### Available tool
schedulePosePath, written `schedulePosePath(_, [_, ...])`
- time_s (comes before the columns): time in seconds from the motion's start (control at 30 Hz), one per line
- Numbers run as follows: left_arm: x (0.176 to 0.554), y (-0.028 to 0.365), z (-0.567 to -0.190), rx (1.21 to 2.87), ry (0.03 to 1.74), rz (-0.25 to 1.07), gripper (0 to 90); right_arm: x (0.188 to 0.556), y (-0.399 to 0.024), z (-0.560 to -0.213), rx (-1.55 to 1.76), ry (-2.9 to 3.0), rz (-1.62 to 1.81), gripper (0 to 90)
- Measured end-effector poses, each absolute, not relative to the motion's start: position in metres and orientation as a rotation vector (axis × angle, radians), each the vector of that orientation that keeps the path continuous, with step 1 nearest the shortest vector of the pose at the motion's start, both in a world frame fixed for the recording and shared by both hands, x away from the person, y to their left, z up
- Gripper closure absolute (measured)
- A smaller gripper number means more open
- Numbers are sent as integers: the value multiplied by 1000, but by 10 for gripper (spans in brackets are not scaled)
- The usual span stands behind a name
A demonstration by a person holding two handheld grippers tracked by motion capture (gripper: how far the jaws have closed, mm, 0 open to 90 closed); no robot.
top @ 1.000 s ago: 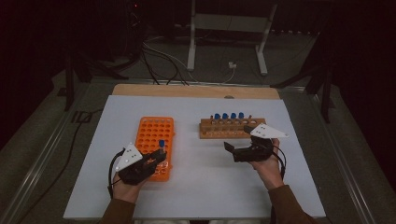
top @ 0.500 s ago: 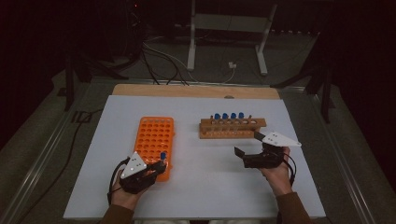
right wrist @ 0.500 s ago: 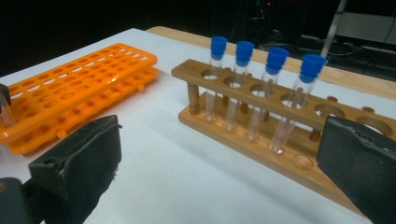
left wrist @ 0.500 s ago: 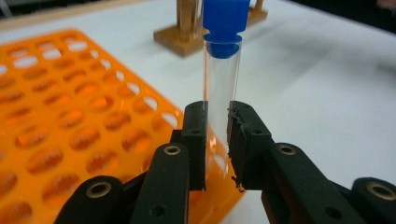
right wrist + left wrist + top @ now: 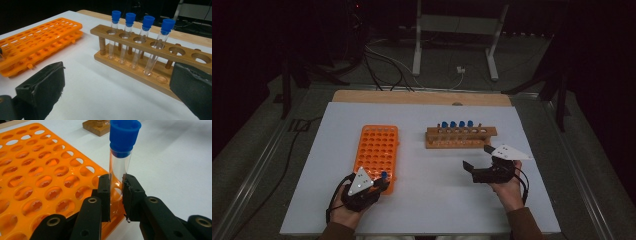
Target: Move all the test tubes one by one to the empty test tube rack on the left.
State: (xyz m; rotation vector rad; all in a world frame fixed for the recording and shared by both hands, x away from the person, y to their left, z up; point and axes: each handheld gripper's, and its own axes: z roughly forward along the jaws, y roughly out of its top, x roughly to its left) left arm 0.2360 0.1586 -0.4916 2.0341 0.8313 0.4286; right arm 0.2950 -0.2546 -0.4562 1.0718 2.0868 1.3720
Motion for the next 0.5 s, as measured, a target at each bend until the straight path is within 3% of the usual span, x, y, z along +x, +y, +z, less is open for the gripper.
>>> schedulePosePath(0.23, [234,160,-492,2021,831,429,779,295,-253,-458,1071,2096,1366,2])
schedulePosePath(0.33, [234,161,-493,2003,815,385,730,295,-253,-458,1067,2089,1359,2])
schedulePosePath(0.37, [233,161,-491,1987,793,371,625,296,-254,-458,1072,2086,1356,2])
schedulePosePath(0.43, [233,161,-489,1972,786,371,581,296,-254,-458,1072,2083,1356,2])
schedulePosePath(0.47, [232,161,-487,1955,788,373,461,297,-255,-457,1078,2075,1355,2])
schedulePosePath(0.5, [232,162,-485,1939,796,381,461,297,-255,-457,1078,2075,1355,2])
